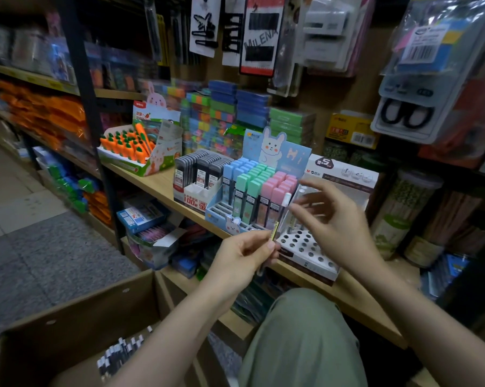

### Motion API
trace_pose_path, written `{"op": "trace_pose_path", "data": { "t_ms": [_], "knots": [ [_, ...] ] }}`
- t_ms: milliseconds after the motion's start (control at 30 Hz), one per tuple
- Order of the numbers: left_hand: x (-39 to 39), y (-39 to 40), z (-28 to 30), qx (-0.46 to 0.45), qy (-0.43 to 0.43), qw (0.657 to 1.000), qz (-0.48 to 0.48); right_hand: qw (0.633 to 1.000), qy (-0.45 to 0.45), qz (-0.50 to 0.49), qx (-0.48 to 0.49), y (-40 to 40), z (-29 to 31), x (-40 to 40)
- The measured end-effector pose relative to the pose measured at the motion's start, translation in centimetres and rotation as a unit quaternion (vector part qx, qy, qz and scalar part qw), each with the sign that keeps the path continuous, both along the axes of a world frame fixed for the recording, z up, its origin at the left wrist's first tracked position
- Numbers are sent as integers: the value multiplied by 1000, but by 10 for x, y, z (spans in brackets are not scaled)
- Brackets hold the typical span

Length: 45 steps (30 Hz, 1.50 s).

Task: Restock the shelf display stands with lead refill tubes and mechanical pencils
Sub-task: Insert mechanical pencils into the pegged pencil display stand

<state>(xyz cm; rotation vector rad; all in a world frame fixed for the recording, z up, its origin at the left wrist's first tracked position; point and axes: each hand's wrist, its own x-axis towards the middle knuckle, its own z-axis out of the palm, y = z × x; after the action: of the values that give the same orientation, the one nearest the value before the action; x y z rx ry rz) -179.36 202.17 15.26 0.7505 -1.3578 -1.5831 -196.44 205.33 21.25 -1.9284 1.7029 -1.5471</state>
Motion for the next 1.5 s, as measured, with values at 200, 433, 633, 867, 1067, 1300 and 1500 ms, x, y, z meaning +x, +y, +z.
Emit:
{"op": "trace_pose_path", "data": {
  "t_ms": [200, 433, 633, 867, 1067, 1300, 1500],
  "knots": [
    [-18, -1, 9, -70, -61, 995, 34, 991, -129, 46, 1, 2, 0, 4],
    [-15, -10, -4, -384, -311, 863, 107, 994, -34, -39, -100, 6, 28, -40],
    [-12, -12, -30, -499, -414, 760, 41, 993, 47, -72, -85, -6, 11, -38],
    [-10, -18, -30, -509, -404, 759, 44, 993, 41, -71, -81, -15, -1, -36],
    [-10, -19, -30, -508, -392, 766, 41, 991, 91, -91, -28, -24, 3, -31],
    [-9, -20, -28, -521, -403, 751, 35, 986, 113, -122, -31, -25, -11, -26],
    [-4, -16, -26, -517, -373, 769, 38, 984, 124, -128, -13, -9, -1, -14]
  ]
}}
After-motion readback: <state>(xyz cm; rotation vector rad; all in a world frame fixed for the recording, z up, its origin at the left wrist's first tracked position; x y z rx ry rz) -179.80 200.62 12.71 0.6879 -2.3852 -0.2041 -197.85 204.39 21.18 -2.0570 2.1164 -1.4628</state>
